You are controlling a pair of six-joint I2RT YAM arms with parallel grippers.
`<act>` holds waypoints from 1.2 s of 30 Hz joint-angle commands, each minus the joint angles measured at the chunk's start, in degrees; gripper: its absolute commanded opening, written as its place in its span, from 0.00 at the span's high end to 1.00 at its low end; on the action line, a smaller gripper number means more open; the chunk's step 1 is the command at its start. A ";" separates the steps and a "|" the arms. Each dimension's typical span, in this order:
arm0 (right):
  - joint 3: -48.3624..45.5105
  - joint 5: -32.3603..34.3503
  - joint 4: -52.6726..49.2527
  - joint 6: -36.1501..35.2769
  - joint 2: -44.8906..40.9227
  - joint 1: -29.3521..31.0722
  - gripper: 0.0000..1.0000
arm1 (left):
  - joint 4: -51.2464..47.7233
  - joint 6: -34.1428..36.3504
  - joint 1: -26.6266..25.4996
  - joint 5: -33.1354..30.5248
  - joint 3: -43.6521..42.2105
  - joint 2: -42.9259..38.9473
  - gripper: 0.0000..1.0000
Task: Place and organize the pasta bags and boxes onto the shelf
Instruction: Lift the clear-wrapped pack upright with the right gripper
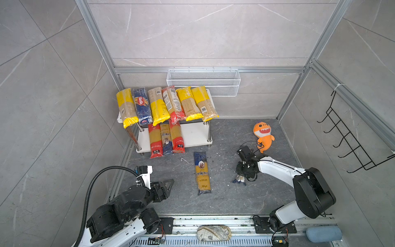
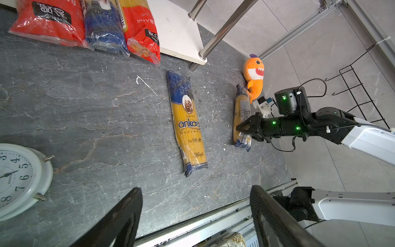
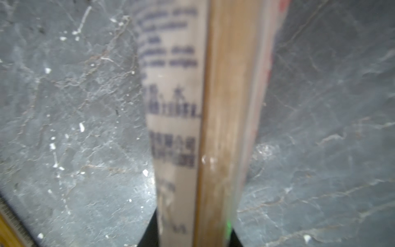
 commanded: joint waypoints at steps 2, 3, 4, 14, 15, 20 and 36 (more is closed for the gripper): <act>-4.05 -8.47 -1.16 -0.60 -6.16 2.57 1.00 | -1.23 1.56 -0.16 -2.46 2.82 0.27 0.18; -4.30 -10.28 -0.74 -0.61 -8.81 3.45 1.00 | -1.25 1.82 -0.16 -2.55 3.22 0.62 0.18; -4.55 -12.15 -0.07 -0.54 -11.04 4.07 1.00 | -1.35 2.02 -0.16 -2.56 3.50 0.98 0.18; -3.57 -20.10 1.14 0.55 -26.08 9.68 1.00 | 0.62 2.44 -0.16 -3.18 3.92 4.71 0.18; -3.41 -20.36 1.34 0.37 -26.18 10.31 1.00 | 0.97 2.16 -0.16 -2.96 3.59 5.15 0.18; -2.69 -21.20 3.91 0.48 -24.84 13.60 1.00 | 3.33 1.26 -0.16 -2.09 1.95 7.41 0.18; 4.26 -25.19 14.75 -1.63 -12.26 21.33 1.00 | 9.79 0.74 -0.16 -1.23 0.28 15.60 0.18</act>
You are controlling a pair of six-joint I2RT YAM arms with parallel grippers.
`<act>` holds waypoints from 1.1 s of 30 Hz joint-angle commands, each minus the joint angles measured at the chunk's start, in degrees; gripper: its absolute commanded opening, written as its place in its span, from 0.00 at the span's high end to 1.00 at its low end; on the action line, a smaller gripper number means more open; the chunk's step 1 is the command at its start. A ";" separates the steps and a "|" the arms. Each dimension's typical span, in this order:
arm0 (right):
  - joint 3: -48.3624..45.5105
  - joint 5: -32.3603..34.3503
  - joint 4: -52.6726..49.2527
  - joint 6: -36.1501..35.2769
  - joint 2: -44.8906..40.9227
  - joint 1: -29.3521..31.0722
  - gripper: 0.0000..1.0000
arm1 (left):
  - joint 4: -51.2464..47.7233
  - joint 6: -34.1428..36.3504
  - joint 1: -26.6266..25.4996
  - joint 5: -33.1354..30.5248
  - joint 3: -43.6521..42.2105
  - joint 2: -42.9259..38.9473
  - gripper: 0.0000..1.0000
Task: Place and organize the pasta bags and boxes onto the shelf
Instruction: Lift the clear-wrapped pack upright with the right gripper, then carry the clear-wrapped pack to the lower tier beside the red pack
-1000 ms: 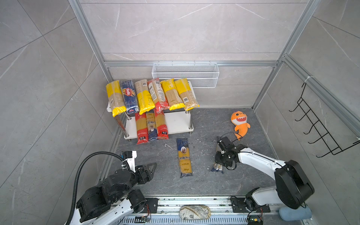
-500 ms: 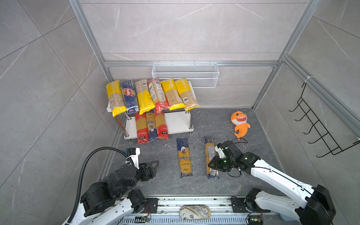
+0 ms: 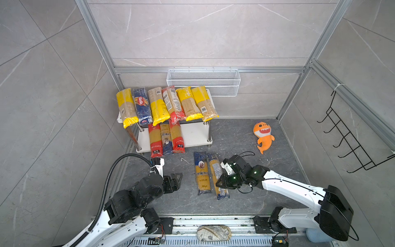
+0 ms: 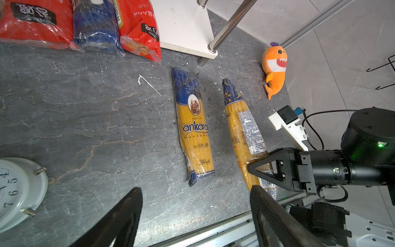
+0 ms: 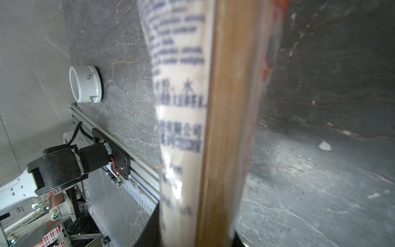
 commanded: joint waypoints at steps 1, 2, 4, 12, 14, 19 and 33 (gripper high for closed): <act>5.40 -1.60 8.01 -2.82 1.36 0.43 1.00 | 2.85 -0.30 -0.16 -0.39 -0.48 0.60 0.18; 6.11 -1.69 8.01 -3.16 2.25 0.50 1.00 | 2.82 -0.37 -0.16 -0.69 -0.76 0.38 0.18; 7.97 -2.07 8.19 -4.06 4.35 0.44 1.00 | 2.66 -0.67 -0.16 -1.53 -1.46 -0.42 0.18; 16.04 -3.56 9.33 -7.18 13.24 0.53 1.00 | -0.17 -1.81 -0.18 -3.21 -2.06 -2.61 0.17; 18.67 -3.45 8.95 -8.40 15.68 0.55 1.00 | -1.34 -2.11 -0.16 -3.50 -1.93 -3.15 0.17; 26.53 -3.63 7.75 -10.87 22.41 0.53 1.00 | -3.18 -2.75 -0.16 -4.80 -2.03 -5.65 0.17; 44.42 -2.35 10.02 -16.27 39.08 -1.55 1.00 | -9.70 -4.52 -0.16 -7.09 -0.27 -10.27 0.17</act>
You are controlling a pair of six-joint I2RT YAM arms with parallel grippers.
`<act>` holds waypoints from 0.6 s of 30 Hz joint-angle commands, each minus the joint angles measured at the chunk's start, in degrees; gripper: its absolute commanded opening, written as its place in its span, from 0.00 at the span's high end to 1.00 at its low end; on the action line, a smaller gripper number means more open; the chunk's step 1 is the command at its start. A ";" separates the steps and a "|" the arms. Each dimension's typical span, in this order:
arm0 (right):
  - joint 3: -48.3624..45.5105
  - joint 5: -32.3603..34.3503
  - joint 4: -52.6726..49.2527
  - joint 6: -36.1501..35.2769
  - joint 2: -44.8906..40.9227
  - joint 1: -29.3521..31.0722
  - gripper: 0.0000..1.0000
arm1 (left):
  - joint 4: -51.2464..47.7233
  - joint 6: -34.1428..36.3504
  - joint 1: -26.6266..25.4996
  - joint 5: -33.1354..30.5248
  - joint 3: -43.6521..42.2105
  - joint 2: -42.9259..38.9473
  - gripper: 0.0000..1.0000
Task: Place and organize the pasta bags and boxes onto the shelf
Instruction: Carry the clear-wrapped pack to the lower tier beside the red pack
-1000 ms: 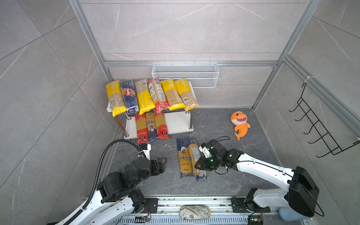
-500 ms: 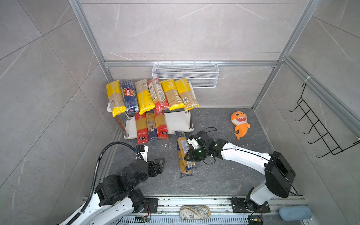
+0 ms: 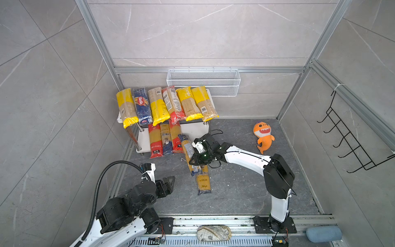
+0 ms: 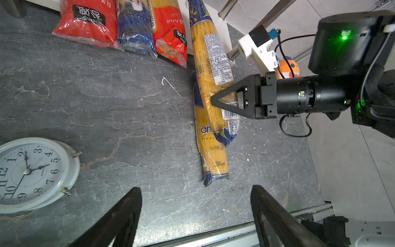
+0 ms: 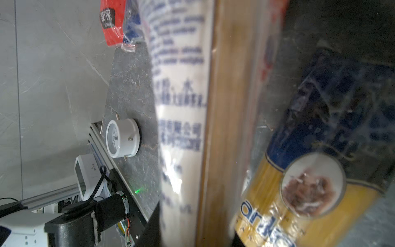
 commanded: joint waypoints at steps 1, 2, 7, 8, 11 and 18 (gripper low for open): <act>5.56 0.61 6.55 -4.00 1.67 -1.30 1.00 | -2.67 -1.12 -0.16 -2.49 1.94 -1.38 0.17; 6.47 0.94 6.73 -4.33 2.41 -1.57 1.00 | -3.17 -1.22 -0.16 -2.82 2.11 -1.75 0.17; 12.56 2.85 4.44 -6.39 6.12 -2.79 1.00 | -5.03 -1.30 -0.16 -3.74 3.29 -2.38 0.17; 13.58 2.85 4.26 -6.52 6.79 -2.91 1.00 | -5.26 -1.31 -0.16 -3.84 3.50 -2.34 0.17; 17.90 3.08 2.59 -7.45 9.28 -3.49 1.00 | -5.36 -1.30 -0.18 -3.93 3.61 -2.12 0.17; 26.37 3.70 -0.42 -8.22 15.06 -4.59 1.00 | -4.99 -1.33 -0.16 -3.54 4.04 -0.76 0.17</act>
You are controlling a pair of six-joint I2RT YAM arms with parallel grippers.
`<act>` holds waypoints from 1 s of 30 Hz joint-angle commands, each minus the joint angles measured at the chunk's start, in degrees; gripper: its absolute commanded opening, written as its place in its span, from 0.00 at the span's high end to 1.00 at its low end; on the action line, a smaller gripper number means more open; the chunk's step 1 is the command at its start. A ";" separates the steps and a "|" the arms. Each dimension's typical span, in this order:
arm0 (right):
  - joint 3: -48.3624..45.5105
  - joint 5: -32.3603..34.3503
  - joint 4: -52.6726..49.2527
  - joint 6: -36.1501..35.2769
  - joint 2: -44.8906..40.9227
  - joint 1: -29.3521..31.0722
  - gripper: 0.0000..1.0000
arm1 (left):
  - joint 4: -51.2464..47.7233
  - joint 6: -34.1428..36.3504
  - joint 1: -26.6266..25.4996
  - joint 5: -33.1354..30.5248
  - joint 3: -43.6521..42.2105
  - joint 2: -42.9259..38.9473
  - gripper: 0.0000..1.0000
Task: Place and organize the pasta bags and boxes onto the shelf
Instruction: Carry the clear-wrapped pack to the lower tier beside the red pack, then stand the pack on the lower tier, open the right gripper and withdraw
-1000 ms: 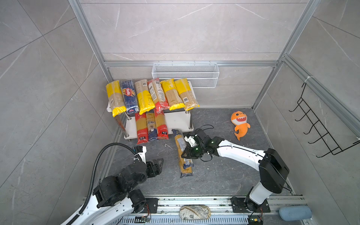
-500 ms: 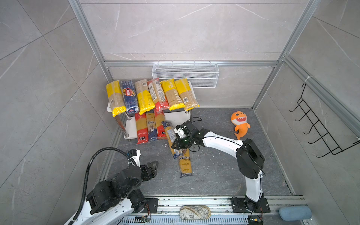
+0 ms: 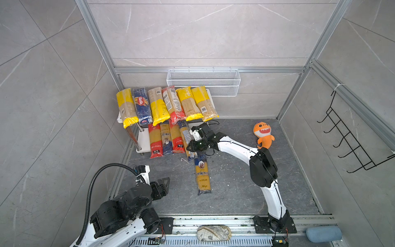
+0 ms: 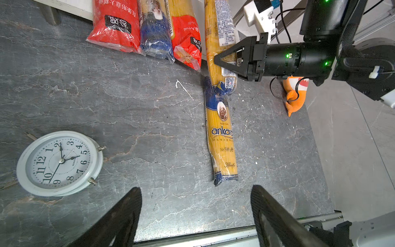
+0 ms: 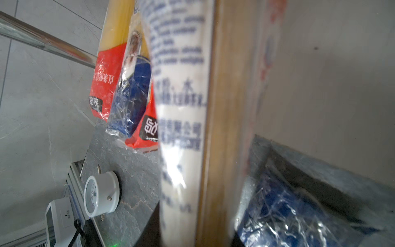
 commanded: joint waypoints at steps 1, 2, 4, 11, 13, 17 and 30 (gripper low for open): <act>6.31 0.18 2.48 -2.90 1.65 -0.32 1.00 | 0.10 -0.43 -0.16 -1.08 2.15 1.11 0.17; 7.32 0.40 2.33 -2.97 2.29 -0.41 1.00 | 0.18 -0.44 -0.16 -1.08 2.17 1.20 0.17; 9.12 1.09 1.78 -3.01 3.70 -0.62 1.00 | 0.52 -0.43 -0.16 -1.02 2.09 1.55 0.17; 14.94 2.98 -0.55 -3.97 7.82 -1.91 1.00 | 1.38 0.00 -0.16 -0.41 2.53 3.75 0.17; 16.24 2.93 -0.97 -4.06 8.66 -2.15 1.00 | 1.67 0.10 -0.16 -0.42 2.53 4.02 0.17; 19.32 2.93 -1.97 -4.15 10.44 -2.60 1.00 | 1.91 0.08 -0.16 -0.27 2.54 4.29 0.17; 32.62 2.04 -8.18 -4.50 18.39 -3.63 0.57 | 1.58 -0.46 -0.16 -0.10 2.35 3.68 0.18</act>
